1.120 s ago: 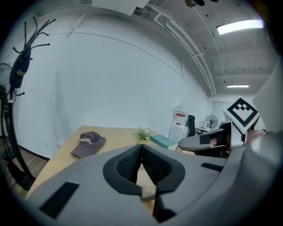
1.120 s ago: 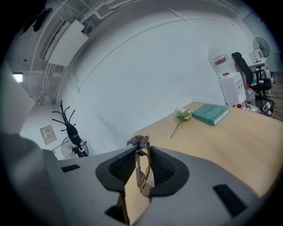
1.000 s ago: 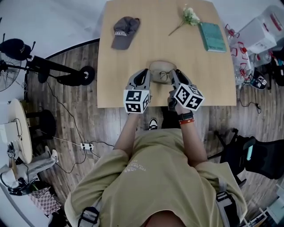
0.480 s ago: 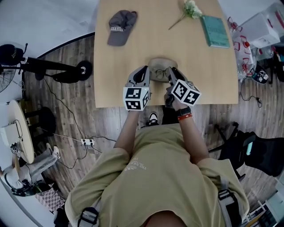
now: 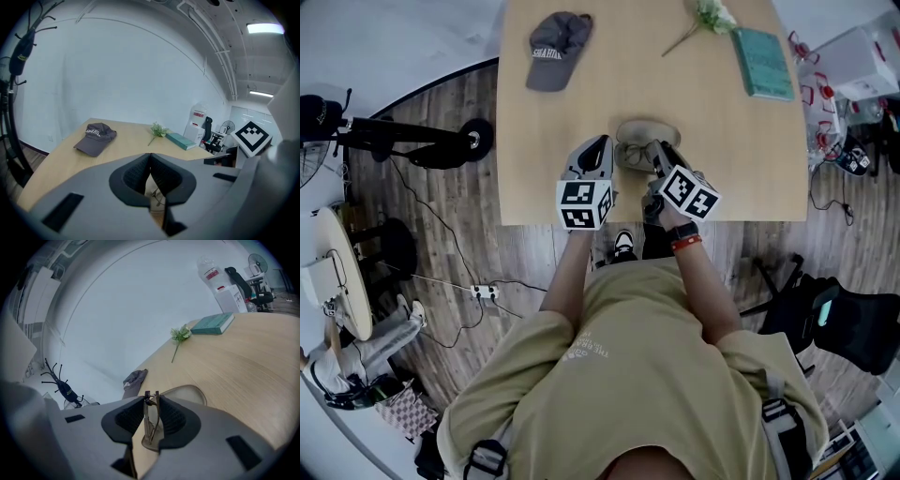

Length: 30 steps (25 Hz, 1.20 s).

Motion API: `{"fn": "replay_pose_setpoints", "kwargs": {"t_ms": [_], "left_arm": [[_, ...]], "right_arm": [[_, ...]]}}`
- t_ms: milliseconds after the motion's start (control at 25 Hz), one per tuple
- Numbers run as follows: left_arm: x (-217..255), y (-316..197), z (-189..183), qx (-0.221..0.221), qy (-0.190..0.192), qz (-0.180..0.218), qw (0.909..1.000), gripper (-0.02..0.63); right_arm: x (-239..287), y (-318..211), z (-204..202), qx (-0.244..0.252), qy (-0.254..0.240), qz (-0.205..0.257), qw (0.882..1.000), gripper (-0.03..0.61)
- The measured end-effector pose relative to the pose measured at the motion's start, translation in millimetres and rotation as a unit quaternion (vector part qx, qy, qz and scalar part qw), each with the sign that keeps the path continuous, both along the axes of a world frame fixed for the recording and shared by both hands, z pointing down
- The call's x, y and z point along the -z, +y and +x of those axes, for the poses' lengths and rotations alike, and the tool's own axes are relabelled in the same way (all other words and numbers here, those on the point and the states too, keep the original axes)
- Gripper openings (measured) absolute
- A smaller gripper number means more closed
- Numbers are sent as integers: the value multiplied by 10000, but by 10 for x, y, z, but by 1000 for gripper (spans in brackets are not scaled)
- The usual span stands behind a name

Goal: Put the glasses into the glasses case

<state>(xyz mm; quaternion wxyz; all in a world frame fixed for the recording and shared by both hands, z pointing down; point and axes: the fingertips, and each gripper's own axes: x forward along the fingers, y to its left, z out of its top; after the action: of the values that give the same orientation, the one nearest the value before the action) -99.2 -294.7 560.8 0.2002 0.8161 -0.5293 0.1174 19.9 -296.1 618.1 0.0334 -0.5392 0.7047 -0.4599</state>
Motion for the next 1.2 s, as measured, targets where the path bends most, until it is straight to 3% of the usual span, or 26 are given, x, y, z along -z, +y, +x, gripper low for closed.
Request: {"fn": "replay_pose_setpoints", "kwargs": {"t_ms": [520,1200], "left_arm": [[-160,-69,-5,-99,88,-217,9997,23],[-283,29,52,-167,105,-306,9993,23]], "right_arm": [[-298,19,-29,-106,-85,-521,9986,115],[-577,271,53,333,827,-756,9932,169]]}}
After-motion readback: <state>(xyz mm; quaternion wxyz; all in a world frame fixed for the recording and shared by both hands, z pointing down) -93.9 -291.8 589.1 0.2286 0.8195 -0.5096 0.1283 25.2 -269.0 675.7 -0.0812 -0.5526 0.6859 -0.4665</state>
